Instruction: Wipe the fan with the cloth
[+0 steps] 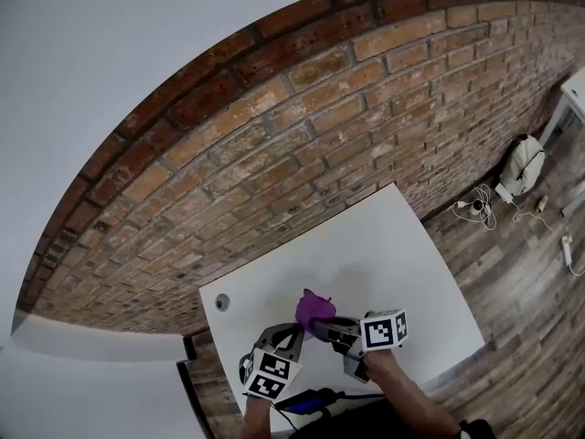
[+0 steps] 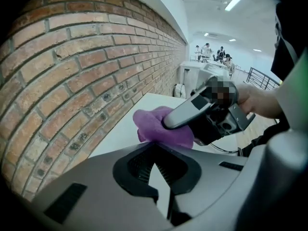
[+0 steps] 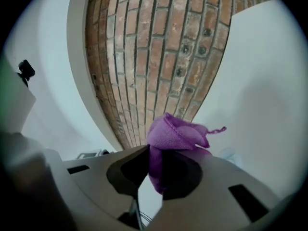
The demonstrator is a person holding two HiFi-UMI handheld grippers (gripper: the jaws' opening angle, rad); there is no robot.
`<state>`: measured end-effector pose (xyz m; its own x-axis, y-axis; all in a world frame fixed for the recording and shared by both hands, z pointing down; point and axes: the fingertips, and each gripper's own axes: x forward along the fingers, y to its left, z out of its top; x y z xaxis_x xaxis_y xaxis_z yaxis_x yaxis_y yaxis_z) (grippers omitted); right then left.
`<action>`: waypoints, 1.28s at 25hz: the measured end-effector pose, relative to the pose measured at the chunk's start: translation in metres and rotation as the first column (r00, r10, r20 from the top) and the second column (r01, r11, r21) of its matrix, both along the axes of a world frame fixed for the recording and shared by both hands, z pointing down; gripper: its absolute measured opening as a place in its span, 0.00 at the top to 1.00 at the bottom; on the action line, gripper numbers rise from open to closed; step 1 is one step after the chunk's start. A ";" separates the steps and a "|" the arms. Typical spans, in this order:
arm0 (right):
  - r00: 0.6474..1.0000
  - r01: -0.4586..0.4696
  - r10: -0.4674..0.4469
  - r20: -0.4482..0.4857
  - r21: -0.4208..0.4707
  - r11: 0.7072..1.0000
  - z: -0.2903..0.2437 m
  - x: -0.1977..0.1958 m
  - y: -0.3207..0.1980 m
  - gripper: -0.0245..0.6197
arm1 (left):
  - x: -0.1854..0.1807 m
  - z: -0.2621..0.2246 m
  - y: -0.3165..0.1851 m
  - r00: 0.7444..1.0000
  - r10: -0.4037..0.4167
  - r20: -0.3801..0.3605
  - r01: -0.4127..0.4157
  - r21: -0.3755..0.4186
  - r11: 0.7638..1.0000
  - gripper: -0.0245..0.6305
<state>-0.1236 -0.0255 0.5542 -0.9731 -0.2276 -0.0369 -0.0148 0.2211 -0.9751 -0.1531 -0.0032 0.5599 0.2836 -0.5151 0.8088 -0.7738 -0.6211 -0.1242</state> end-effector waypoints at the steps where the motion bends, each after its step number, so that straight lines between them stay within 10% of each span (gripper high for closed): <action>1: 1.000 -0.029 0.029 0.000 -0.024 0.999 0.009 0.003 -0.002 0.88 | 0.000 0.000 0.000 1.000 -0.009 -0.010 0.009 0.008 1.000 0.96; 11: 0.977 -0.091 0.068 -0.201 -0.109 0.990 0.100 0.013 -0.008 0.88 | -0.002 0.000 0.001 0.999 -0.039 -0.034 0.040 0.036 0.999 0.96; 19: 0.994 -0.048 0.056 0.090 -0.091 0.995 0.003 0.015 -0.006 0.88 | -0.002 0.000 0.000 0.999 -0.040 -0.033 0.041 0.043 0.998 0.96; 32: 0.992 -0.126 0.117 -0.056 -0.185 0.975 0.075 0.032 -0.010 0.88 | -0.002 -0.001 0.000 0.997 -0.060 -0.057 0.063 0.046 0.997 0.96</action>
